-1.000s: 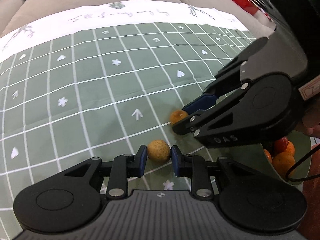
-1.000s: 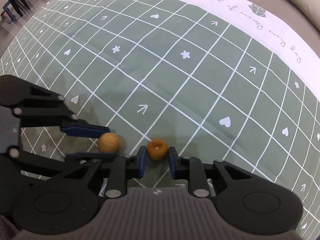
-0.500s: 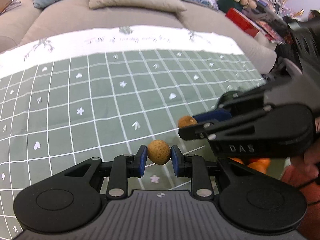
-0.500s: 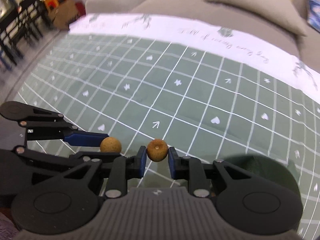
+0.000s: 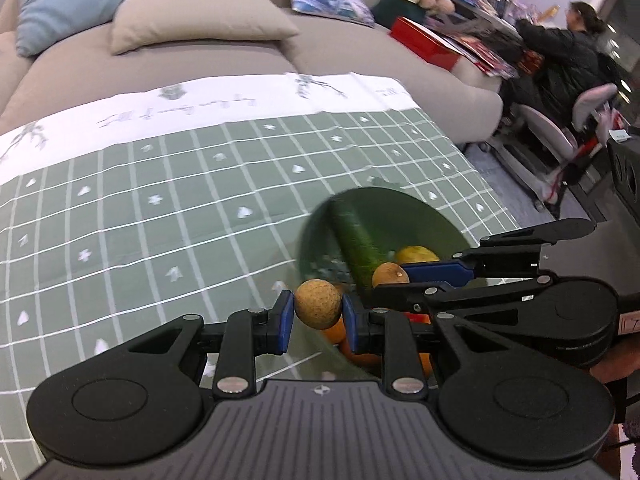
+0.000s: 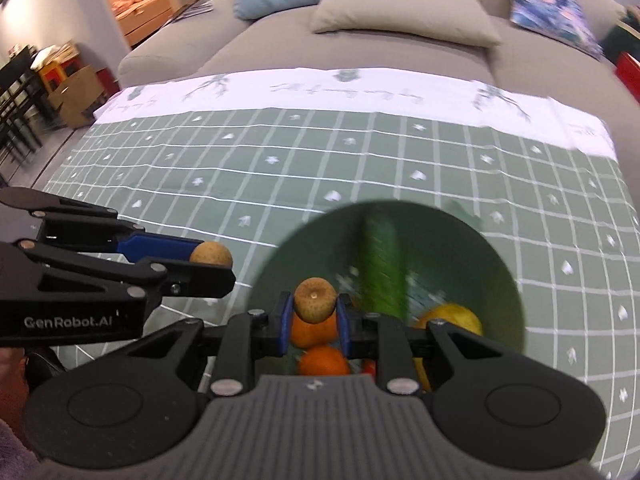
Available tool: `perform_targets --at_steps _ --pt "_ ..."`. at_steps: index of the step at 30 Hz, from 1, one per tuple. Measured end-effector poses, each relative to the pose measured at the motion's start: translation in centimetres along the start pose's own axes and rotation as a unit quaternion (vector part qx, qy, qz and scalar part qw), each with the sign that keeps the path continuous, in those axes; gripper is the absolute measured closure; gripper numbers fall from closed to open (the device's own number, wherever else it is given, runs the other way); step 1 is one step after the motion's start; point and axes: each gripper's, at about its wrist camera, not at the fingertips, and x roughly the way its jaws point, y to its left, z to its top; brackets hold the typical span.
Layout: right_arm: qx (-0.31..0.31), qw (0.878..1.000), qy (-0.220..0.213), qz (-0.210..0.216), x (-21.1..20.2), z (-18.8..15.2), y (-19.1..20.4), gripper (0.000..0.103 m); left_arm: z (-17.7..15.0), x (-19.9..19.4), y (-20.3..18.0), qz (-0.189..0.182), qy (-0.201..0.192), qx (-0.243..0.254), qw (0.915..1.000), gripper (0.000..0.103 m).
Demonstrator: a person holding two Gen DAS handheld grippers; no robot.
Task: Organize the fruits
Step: 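Carry both kiwis over the colander with both tools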
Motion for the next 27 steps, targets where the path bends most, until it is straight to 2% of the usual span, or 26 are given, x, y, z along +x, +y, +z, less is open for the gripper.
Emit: perform_targets --at_steps 9,18,27 --pt "0.018 0.999 -0.012 -0.033 -0.6 -0.8 -3.6 0.085 1.1 2.9 -2.6 0.002 0.028 0.047 0.9985 0.075" --pt "0.013 0.999 -0.004 -0.039 1.5 0.7 -6.0 0.085 1.7 5.9 -3.4 0.022 0.062 0.081 0.9945 0.075" --pt "0.005 0.999 0.025 -0.045 4.5 1.3 -6.9 0.085 2.1 7.6 -2.7 0.020 0.076 0.069 0.9945 0.075"
